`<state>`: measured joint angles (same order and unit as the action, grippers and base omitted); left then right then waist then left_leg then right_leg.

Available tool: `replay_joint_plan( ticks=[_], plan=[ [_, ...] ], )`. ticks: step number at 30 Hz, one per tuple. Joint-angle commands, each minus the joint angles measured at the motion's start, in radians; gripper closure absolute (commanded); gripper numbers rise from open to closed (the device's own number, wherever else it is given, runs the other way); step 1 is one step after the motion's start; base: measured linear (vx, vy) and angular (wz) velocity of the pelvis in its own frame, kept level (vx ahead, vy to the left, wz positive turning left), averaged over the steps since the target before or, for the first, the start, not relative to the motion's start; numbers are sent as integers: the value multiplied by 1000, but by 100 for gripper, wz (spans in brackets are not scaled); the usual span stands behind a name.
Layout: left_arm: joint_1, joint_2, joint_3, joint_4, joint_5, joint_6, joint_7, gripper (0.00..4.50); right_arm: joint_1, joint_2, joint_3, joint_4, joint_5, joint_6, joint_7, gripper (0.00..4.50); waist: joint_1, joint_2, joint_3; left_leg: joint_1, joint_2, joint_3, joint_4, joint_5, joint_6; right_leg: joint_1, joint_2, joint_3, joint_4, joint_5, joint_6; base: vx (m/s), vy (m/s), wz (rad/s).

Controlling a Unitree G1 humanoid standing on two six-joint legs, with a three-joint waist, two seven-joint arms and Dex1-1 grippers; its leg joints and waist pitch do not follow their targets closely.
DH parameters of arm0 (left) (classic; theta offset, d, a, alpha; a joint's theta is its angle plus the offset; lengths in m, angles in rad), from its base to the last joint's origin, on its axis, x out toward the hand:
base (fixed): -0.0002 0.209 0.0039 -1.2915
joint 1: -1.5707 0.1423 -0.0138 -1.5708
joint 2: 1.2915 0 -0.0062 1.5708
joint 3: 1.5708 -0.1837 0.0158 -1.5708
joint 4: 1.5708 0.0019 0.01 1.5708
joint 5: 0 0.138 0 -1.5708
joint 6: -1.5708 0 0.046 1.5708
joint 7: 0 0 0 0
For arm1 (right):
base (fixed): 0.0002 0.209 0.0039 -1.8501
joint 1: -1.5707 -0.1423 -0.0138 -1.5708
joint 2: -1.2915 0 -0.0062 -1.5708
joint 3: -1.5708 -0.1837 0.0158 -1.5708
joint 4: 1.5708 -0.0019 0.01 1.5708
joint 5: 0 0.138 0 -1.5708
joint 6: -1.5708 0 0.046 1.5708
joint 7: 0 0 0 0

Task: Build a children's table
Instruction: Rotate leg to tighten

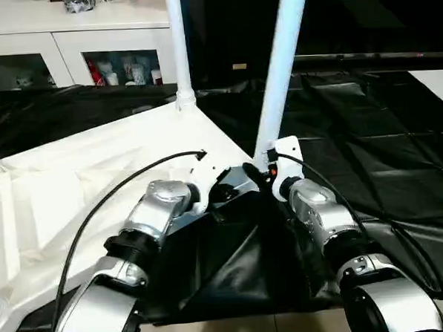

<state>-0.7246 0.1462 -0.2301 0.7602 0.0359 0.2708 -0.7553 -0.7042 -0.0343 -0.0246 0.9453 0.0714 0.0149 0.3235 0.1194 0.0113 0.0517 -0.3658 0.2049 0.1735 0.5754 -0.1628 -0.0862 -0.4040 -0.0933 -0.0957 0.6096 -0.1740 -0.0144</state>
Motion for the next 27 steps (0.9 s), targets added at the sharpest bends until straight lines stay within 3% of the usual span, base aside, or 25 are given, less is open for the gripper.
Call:
replay_joint_plan(
  ticks=[1,5,6,13,16,21,27],
  plan=[
    [-12,-30,48,0,-26,-54,42,450,21,65,45,8,10,-4,99,105,-2,-12,-65,8,19,-4,-67,-268,25,46,-61,49,-93,-355,-141,0,0,0],
    [4,0,27,-18,-36,-100,-41,450,18,26,57,-15,16,-18,199,85,-7,-14,-64,2,20,-6,-69,-272,34,50,-62,47,-94,-371,-134,0,0,0],
    [13,11,22,-29,-38,-113,-65,450,19,10,68,-24,12,-21,236,58,-7,-14,-64,1,21,-6,-69,-266,37,51,-62,47,-93,-362,-137,0,0,0],
    [85,88,7,-135,-86,-129,-247,450,44,-142,134,-106,-3,-11,512,58,-1,-17,-67,0,24,1,-62,-202,66,54,-59,48,-81,-277,-173,0,0,0],
    [94,104,2,-146,-89,-131,-270,450,52,-164,139,-124,3,-7,568,58,-1,-14,-66,3,26,1,-62,-209,66,50,-59,48,-80,-279,-182,0,0,0],
    [124,144,15,-179,-105,-139,-339,450,54,-198,130,-149,52,11,706,58,3,-17,-66,3,27,2,-62,-219,67,51,-59,48,-79,-285,-187,0,0,0],
    [140,158,18,-204,-108,-123,-365,450,59,-193,133,-156,64,23,749,111,6,-17,-66,3,27,1,-62,-214,61,49,-60,48,-79,-296,-185,0,0,0]
  ],
)
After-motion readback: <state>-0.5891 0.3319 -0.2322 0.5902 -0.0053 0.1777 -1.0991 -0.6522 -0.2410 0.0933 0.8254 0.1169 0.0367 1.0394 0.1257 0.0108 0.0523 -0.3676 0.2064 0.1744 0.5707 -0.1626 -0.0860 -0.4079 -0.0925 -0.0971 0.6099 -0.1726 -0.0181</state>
